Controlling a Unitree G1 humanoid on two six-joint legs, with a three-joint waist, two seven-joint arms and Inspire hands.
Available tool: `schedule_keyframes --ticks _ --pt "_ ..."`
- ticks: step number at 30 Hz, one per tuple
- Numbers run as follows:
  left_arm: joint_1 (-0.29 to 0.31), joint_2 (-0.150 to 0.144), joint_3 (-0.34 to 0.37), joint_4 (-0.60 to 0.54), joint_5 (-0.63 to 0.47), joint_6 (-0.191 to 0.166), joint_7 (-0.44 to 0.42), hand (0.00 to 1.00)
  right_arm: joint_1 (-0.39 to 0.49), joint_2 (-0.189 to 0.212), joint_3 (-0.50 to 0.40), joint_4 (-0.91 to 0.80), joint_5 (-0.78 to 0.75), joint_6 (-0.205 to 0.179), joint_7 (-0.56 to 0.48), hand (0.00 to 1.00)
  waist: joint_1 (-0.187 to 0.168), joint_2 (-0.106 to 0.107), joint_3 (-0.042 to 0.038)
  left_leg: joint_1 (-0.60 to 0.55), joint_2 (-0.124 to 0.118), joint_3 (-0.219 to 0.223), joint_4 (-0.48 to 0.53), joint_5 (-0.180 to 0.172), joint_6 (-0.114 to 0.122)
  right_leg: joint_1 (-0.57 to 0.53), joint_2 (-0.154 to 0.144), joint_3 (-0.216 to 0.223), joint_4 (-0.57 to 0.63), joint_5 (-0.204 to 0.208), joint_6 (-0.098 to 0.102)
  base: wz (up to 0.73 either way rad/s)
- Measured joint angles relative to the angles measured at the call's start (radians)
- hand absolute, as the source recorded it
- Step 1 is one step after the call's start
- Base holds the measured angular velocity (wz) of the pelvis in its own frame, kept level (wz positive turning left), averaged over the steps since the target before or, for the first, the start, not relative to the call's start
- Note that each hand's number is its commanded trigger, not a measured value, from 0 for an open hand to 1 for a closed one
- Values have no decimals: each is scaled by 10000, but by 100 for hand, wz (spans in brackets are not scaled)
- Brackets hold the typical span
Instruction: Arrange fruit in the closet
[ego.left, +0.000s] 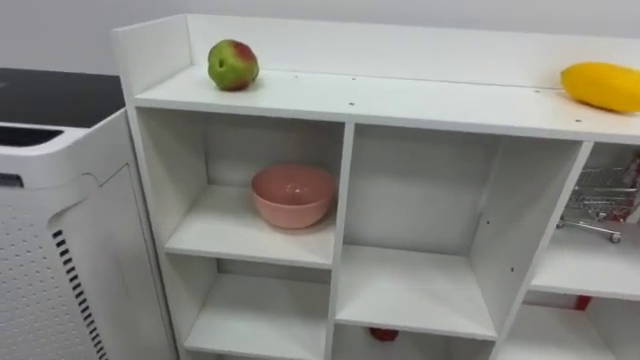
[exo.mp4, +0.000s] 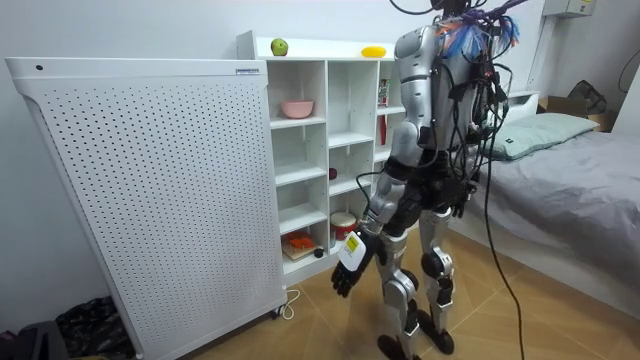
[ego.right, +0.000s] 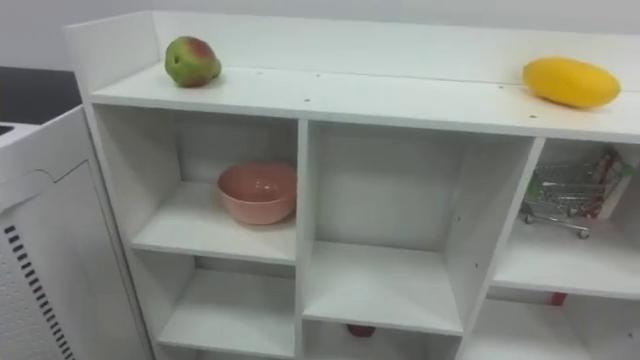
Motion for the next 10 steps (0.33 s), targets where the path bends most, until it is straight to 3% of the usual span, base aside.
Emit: schedule_keyframes --ticks 2,4,10 --pt "27 -65 219 -74 328 119 -52 0 197 36 -172 164 -89 33 13 0 -163 -18 20 120 -5 -7 -43 -3 -1 104 -2 9 -11 0 2 0" --pt "68 -88 288 -223 391 293 -71 0 497 34 -237 233 -538 384 39 0 -370 -10 19 213 -2 -1 -50 -4 -2 125 0 19 1 -2 3 -2" --pt "-15 -134 310 -228 385 591 -378 0 798 73 -630 603 -1813 1467 396 0 -484 60 -68 637 21 158 -245 -9 -4 285 79 375 41 12 -13 -19"
